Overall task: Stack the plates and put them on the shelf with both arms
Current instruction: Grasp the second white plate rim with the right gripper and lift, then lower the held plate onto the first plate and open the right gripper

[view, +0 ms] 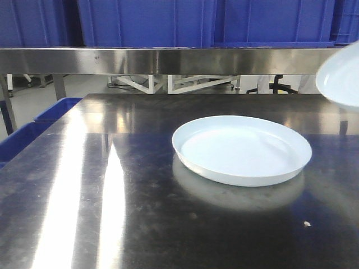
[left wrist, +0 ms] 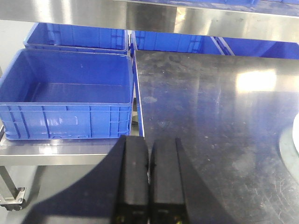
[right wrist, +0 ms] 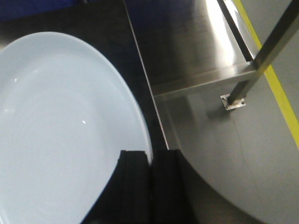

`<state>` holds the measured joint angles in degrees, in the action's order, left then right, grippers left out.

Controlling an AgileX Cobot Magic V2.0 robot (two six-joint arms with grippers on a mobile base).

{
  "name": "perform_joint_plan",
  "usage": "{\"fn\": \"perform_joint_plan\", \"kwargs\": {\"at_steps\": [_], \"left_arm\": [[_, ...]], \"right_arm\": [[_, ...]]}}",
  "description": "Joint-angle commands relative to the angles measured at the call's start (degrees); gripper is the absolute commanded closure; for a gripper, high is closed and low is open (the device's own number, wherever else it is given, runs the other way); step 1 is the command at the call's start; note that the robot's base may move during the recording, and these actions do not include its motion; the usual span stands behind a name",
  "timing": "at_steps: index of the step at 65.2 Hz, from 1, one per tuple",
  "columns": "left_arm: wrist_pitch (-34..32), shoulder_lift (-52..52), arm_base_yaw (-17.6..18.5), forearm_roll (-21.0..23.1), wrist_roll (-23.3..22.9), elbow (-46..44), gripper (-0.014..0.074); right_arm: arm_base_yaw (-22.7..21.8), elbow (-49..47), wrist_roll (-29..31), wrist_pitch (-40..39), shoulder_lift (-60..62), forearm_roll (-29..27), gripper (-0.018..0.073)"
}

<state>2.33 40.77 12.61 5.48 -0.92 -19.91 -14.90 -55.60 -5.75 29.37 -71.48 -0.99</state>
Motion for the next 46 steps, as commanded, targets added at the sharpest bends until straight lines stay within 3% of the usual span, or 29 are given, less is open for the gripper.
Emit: {"fn": "perform_joint_plan", "kwargs": {"at_steps": [1,27,46], "left_arm": [[-4.93,-0.25,-0.10,0.02,-0.39,-1.68,0.0512],[-4.93,-0.25,-0.10,0.02,-0.39,-1.68,0.0512],[-4.93,-0.25,-0.10,0.02,-0.39,-1.68,0.0512]], "right_arm": [[2.69,-2.95,0.16,-2.55,2.72,-1.25,0.0502],[24.13,-8.07,0.16,-1.30,-4.07,-1.25,0.0502],[30.98,-9.74,0.16,-0.07,-11.72,-1.25,0.0502]]}}
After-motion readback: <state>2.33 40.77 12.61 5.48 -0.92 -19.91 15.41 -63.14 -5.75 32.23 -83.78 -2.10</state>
